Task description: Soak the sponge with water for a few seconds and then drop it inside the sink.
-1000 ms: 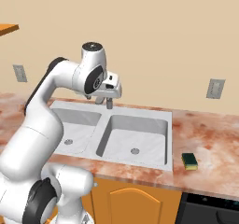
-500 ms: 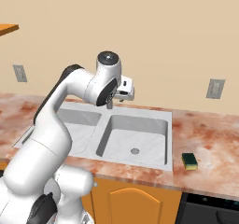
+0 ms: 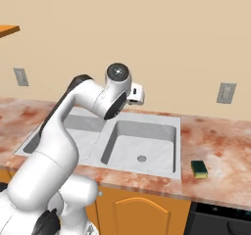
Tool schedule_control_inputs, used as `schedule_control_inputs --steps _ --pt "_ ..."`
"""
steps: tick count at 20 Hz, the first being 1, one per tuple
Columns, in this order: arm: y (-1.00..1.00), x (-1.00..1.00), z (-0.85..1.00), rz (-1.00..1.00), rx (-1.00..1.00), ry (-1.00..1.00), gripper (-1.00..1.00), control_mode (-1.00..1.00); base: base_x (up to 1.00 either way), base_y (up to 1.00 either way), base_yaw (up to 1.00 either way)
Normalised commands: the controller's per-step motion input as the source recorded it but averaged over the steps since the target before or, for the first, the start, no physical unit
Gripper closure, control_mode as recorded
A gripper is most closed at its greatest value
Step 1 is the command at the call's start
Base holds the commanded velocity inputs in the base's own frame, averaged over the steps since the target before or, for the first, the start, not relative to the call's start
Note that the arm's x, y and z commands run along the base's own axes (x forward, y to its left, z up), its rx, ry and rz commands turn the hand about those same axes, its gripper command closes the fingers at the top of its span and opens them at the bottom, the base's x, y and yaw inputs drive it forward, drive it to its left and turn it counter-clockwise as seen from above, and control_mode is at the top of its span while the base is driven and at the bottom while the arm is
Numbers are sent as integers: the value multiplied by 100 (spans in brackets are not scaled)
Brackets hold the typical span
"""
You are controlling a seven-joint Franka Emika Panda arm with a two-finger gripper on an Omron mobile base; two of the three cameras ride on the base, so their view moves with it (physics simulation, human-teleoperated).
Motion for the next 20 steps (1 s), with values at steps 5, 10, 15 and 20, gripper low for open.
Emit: schedule_control_inputs --steps 5,10,15,20 --pt "0 25 0 0 5 -16 -100 -100 0 0 0" --pt "0 8 0 0 3 -14 -100 -100 0 0 0" --pt "-1 8 -3 0 1 -8 -100 -100 0 0 0" --pt "-17 21 -16 9 1 -15 -100 -100 0 0 0"
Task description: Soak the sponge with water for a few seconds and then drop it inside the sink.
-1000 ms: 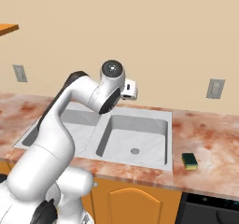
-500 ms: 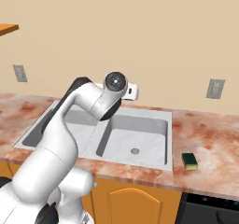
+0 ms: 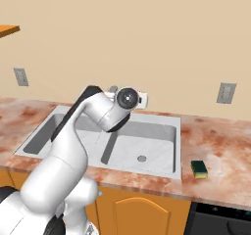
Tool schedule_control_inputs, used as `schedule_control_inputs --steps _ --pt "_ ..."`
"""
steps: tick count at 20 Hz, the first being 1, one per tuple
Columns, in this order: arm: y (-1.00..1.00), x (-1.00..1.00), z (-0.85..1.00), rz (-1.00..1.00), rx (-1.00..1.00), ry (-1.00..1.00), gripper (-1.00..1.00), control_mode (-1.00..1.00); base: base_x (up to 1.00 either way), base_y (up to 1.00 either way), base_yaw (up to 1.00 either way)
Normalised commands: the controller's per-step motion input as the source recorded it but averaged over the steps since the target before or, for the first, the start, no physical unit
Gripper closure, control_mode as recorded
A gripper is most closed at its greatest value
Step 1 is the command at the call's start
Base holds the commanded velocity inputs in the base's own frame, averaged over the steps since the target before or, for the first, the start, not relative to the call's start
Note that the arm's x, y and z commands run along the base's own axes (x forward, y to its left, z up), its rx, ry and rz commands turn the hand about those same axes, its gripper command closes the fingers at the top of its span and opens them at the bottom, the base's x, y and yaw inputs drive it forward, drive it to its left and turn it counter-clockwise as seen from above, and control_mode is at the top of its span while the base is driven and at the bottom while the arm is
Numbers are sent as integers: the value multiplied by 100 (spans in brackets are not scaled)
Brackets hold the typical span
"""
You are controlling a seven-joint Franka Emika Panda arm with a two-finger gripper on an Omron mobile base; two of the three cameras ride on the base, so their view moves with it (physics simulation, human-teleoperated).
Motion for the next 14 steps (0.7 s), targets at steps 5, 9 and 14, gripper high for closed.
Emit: schedule_control_inputs --steps 5,9,14 --pt "-3 27 -14 8 0 -26 -100 -100 0 0 0" --pt "-1 8 -3 5 0 -22 -100 -100 0 0 0" --pt "3 7 0 4 0 -10 -100 -100 0 0 0"
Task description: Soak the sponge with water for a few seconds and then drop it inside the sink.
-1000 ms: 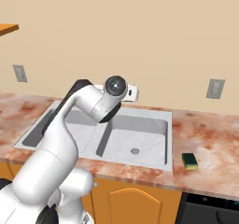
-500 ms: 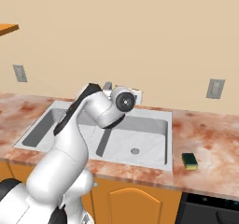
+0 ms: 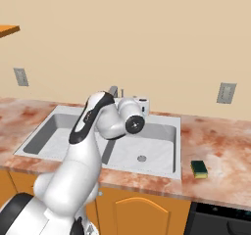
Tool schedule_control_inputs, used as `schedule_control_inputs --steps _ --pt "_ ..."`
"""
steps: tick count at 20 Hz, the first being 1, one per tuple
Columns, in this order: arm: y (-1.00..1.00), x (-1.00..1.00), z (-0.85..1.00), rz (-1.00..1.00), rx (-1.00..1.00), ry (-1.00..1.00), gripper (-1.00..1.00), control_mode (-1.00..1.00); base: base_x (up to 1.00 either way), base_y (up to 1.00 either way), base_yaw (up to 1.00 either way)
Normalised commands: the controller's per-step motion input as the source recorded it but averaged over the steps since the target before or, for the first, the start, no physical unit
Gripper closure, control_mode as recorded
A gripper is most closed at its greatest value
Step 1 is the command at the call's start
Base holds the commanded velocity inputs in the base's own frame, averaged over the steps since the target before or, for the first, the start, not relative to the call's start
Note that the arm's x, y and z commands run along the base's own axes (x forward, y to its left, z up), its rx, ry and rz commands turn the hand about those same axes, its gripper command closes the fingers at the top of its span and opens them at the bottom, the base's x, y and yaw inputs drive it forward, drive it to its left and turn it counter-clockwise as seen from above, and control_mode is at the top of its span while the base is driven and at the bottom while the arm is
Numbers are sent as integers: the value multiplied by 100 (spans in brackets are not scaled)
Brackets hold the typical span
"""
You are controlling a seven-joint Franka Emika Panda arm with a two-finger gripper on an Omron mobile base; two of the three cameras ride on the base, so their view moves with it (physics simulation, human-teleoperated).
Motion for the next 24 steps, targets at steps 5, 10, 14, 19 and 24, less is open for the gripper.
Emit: schedule_control_inputs --steps 5,10,14,19,24 --pt "-3 4 0 8 0 -2 -100 -100 0 0 0" --pt "0 0 3 8 0 0 -100 -100 0 0 0" --pt "0 0 0 9 0 0 -100 -100 0 0 0" --pt "0 2 0 5 0 0 -100 -100 0 0 0" --pt "5 15 -5 0 0 -1 -100 -100 0 0 0"
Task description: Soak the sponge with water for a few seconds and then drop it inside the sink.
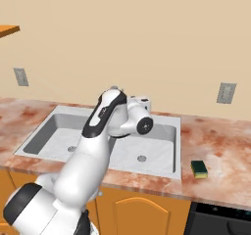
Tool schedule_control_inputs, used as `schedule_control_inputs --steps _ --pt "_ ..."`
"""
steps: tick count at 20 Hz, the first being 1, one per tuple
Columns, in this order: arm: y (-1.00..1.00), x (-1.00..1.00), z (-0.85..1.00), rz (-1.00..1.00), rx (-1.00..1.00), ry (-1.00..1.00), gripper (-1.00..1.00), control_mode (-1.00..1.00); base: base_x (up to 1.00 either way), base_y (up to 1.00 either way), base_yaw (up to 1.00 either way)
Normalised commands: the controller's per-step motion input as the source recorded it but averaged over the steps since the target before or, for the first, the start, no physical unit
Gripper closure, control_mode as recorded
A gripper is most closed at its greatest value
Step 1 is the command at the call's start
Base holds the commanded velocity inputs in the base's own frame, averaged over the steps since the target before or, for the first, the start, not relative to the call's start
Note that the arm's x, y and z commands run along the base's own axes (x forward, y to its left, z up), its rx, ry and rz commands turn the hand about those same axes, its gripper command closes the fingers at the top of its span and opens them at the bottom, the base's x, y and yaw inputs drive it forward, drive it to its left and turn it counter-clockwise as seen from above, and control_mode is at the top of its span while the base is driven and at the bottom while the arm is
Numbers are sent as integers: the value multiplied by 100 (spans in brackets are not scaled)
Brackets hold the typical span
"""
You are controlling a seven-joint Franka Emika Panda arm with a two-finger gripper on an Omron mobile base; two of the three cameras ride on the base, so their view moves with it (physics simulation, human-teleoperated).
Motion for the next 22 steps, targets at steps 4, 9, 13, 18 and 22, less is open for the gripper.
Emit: schedule_control_inputs --steps 4,9,13,18,22 --pt "21 18 -11 0 0 -3 -100 -100 0 0 0" --pt "28 19 -13 0 0 0 -100 -100 0 0 0" --pt "23 16 -18 0 0 0 -100 -100 0 0 0" --pt "7 18 -3 0 0 0 -100 -100 0 0 0" --pt "1 21 0 2 0 0 -100 -100 0 0 0"
